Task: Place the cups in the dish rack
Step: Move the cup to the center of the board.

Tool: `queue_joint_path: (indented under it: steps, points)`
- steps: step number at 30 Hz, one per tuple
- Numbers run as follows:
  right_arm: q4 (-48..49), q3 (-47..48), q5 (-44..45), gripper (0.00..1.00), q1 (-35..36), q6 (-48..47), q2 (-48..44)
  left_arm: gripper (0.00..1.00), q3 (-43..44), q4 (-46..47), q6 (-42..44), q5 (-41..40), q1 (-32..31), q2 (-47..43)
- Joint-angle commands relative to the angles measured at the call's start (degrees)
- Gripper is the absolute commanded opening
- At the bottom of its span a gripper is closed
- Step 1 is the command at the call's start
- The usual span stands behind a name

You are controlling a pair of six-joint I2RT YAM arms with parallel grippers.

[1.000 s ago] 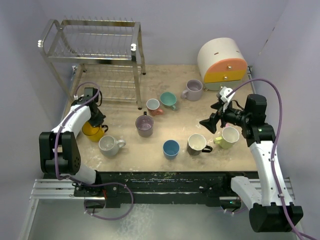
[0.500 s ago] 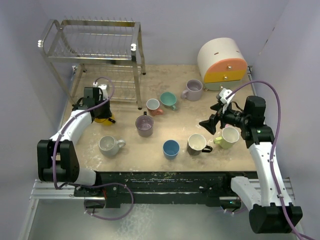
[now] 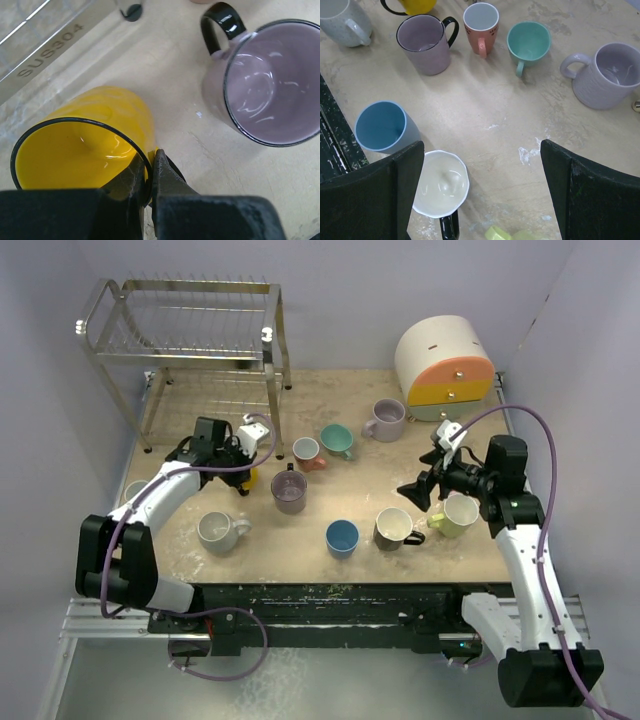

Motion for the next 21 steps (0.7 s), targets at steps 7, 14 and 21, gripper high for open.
queue_joint_path:
  steps: [7, 14, 21]
  points:
    - [2.69, -2.19, 0.01, 1.00, -0.36, -1.63, 0.83, 0.06, 3.55, 0.18, 7.89, 6.65, -1.11, 4.52]
    - [1.90, -2.83, -1.37, 1.00, -0.36, -3.59, 0.17, 0.47, 3.10, 1.19, 4.74, 3.56, -1.58, 1.98]
    - [1.54, -3.42, -0.62, 1.00, -0.41, -4.76, -1.39, 1.00, -2.76, 6.92, -3.48, 3.57, -1.61, -10.12]
